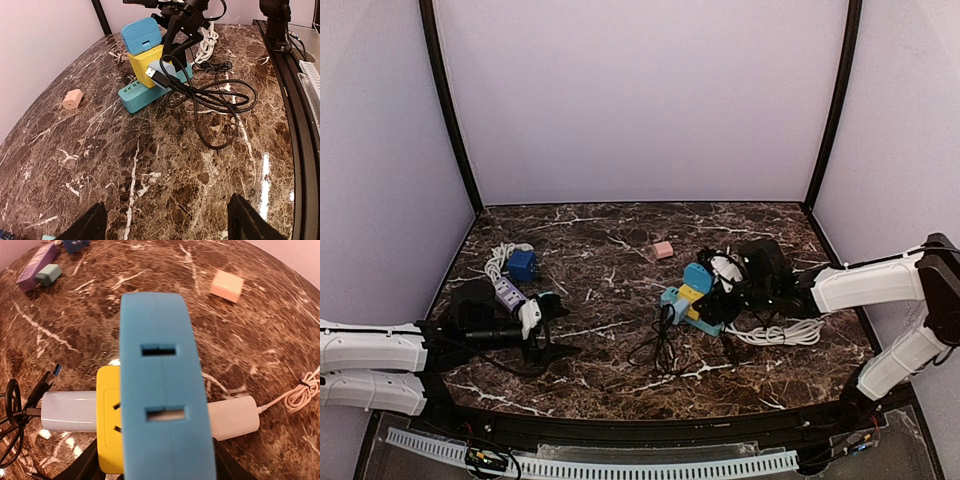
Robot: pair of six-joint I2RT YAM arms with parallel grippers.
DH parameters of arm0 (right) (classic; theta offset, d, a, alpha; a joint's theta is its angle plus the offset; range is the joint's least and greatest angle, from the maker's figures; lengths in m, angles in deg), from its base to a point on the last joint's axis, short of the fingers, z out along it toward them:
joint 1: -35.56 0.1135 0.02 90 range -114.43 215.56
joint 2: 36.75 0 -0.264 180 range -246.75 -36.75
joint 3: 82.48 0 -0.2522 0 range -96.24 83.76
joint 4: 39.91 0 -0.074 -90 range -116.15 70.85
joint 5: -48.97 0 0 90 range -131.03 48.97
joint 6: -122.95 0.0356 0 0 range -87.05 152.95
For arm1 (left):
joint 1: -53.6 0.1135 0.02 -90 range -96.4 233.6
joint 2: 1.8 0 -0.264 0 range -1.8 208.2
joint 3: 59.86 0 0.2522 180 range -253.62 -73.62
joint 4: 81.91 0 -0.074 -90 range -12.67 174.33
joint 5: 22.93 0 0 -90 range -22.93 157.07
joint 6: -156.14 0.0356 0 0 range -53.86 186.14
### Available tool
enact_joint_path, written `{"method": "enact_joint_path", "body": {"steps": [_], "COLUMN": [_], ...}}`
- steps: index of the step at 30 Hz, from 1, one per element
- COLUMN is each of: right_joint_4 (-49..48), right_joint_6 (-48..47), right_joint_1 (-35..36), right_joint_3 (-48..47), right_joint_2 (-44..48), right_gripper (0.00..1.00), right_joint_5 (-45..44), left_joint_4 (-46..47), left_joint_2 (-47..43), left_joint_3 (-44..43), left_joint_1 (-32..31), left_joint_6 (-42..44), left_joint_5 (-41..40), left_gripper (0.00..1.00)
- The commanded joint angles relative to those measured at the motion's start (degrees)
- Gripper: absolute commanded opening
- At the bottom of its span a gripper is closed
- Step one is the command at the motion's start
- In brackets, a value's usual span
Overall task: Insert the plug
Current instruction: Move the socket to the center of the board.
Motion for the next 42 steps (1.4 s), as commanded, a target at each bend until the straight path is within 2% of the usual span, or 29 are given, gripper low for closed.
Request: {"method": "enact_joint_path", "body": {"steps": [1, 6, 10, 18, 21, 25, 26, 29, 31, 32, 33, 34, 36, 38, 40, 42], "right_joint_4": [7.6, 9.5, 9.5, 9.0, 9.2, 10.5, 10.4, 9.5, 9.6, 9.8, 9.9, 10.2, 11.2, 11.7, 11.8, 12.0], "right_joint_6": [10.0, 14.1, 16.1, 16.2, 15.0, 14.6, 14.5, 12.8, 11.8, 11.5, 11.2, 10.9, 10.5, 9.8, 9.0, 7.9], "right_joint_1": [-4.8, -10.1, -16.2, -24.1, -24.5, -24.5, -24.5, -24.2, -23.9, -23.7, -23.5, -23.4, -23.1, -22.8, -22.7, -22.6], "right_joint_3": [1.4, -1.0, -4.8, -17.7, -21.7, -24.2, -24.1, -23.1, -22.6, -22.4, -22.1, -22.1, -21.8, -21.1, -20.2, -19.5], "right_joint_2": [1.0, -0.9, -5.0, -18.8, -22.8, -23.1, -22.4, -19.4, -17.3, -16.5, -15.9, -15.2, -14.0, -12.4, -10.7, -8.9], "right_gripper": [0.0, 0.0, 0.0, 0.01, 0.12, 0.5, 0.53, 0.76, 0.97, 0.98, 0.99, 0.99, 0.99, 0.99, 0.99, 0.99], "right_joint_5": [-11.9, -18.8, -21.3, -20.0, -19.9, -18.5, -18.3, -16.0, -15.0, -14.6, -14.4, -14.0, -13.5, -13.0, -12.1, -10.8], "left_joint_4": [2.6, 4.3, 0.8, -4.5, -5.6, -6.2, -6.5, -12.5, -19.5, -23.3, -31.9, -36.5, -59.0, -72.9, -80.7, -84.2], "left_joint_2": [-1.9, -4.1, -5.9, -10.6, -12.4, -13.1, -13.0, -11.9, -9.7, -8.5, -6.1, -4.8, -0.2, 6.2, 16.9, 24.5], "left_joint_3": [1.3, -0.6, -1.8, -0.2, -0.3, -2.2, -2.9, -6.4, -10.5, -14.1, -16.2, -20.8, -28.0, -35.4, -41.9, -47.7], "left_joint_1": [0.7, 6.1, 12.2, 19.6, 21.8, 25.7, 27.2, 29.7, 31.8, 33.6, 34.4, 35.4, 35.8, 35.8, 35.9, 35.9], "left_joint_6": [-5.1, -16.3, -21.4, -26.7, -26.1, -23.6, -22.9, -14.4, -5.8, -2.4, 6.6, 12.3, 37.5, 52.9, 62.2, 68.5], "left_joint_5": [-5.9, -17.3, -23.1, -24.6, -24.2, -20.9, -20.0, -12.6, -6.9, -4.2, 1.7, 4.5, 10.0, 9.5, 4.5, -0.1], "left_gripper": [0.74, 0.74, 0.74, 0.72, 0.72, 0.72, 0.72, 0.74, 0.75, 0.75, 0.75, 0.75, 0.75, 0.74, 0.71, 0.68]}}
